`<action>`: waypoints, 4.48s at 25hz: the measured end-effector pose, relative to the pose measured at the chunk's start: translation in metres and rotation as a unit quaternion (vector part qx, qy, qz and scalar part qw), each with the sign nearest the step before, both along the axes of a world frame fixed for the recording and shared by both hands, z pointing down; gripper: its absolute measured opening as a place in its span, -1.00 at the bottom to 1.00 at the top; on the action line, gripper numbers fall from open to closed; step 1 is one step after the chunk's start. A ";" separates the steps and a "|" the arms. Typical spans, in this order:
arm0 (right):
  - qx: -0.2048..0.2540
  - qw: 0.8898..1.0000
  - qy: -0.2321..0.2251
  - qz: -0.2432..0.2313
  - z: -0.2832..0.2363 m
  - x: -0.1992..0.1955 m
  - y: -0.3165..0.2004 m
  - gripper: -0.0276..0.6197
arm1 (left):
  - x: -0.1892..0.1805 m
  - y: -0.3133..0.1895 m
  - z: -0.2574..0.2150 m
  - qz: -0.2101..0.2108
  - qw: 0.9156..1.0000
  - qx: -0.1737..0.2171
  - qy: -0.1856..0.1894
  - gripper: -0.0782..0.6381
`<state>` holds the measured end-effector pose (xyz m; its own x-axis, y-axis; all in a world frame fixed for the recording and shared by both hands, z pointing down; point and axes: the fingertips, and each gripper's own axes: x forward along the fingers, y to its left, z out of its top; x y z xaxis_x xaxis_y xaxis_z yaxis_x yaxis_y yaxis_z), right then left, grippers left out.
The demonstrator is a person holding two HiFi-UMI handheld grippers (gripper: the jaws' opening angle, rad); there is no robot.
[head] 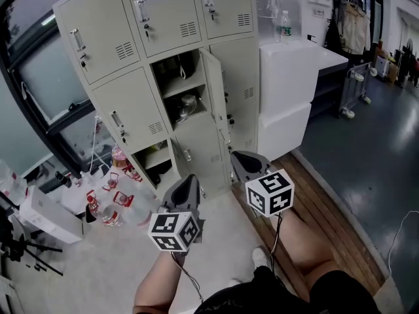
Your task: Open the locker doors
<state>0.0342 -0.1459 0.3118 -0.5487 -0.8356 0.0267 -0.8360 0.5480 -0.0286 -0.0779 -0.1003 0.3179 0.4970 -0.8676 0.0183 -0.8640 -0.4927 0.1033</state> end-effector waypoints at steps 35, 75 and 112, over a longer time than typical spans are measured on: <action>0.100 0.987 -0.018 -0.125 -0.241 0.083 -0.266 -0.91 | 0.111 -0.267 -0.204 0.041 0.996 0.073 -0.007 -0.79; 0.164 0.985 0.003 -0.055 -0.353 0.053 -0.515 -0.46 | 0.101 -0.481 -0.256 0.083 0.994 0.067 0.004 -0.79; 0.146 0.989 0.026 0.004 -0.379 0.039 -0.544 -0.55 | 0.099 -0.508 -0.250 0.133 0.989 0.066 0.004 -0.79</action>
<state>0.0732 -0.6899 -0.0672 -0.5459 -0.8163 -0.1887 -0.8367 0.5196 0.1728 0.0210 -0.6081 0.0682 0.7078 -0.7006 -0.0909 -0.7013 -0.7123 0.0290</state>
